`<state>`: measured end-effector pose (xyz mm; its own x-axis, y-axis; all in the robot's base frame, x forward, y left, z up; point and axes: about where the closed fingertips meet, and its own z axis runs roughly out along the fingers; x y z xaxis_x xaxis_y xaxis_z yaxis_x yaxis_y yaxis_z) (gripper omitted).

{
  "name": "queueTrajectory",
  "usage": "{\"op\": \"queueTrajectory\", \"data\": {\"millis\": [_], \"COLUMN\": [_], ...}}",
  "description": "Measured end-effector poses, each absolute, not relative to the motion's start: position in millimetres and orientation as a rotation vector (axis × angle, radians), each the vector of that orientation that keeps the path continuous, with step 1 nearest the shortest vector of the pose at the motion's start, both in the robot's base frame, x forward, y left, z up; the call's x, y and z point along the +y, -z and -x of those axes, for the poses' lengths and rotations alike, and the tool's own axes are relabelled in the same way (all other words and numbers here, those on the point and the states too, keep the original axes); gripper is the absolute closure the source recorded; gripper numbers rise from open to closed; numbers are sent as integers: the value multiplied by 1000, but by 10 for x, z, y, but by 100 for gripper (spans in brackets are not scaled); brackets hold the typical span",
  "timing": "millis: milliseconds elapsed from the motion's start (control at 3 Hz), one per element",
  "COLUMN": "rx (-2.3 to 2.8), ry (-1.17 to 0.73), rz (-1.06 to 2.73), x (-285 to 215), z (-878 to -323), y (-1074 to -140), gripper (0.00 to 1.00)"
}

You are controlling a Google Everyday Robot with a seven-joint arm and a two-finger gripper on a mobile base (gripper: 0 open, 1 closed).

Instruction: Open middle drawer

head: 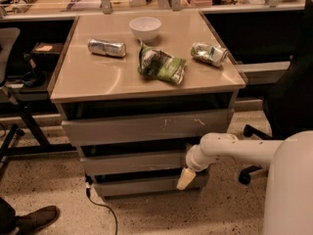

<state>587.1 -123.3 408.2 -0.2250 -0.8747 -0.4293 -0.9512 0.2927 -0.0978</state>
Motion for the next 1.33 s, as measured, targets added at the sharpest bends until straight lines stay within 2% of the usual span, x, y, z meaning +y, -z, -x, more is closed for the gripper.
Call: {"op": "queueTrajectory", "data": {"millis": [667, 1333], "rx": [2207, 2309], "ry": [-307, -381], "rz": [1737, 1714], "x": [-1277, -1617], "z": [-5480, -4797], "y": [-4037, -4248], "gripper": [0, 0]}}
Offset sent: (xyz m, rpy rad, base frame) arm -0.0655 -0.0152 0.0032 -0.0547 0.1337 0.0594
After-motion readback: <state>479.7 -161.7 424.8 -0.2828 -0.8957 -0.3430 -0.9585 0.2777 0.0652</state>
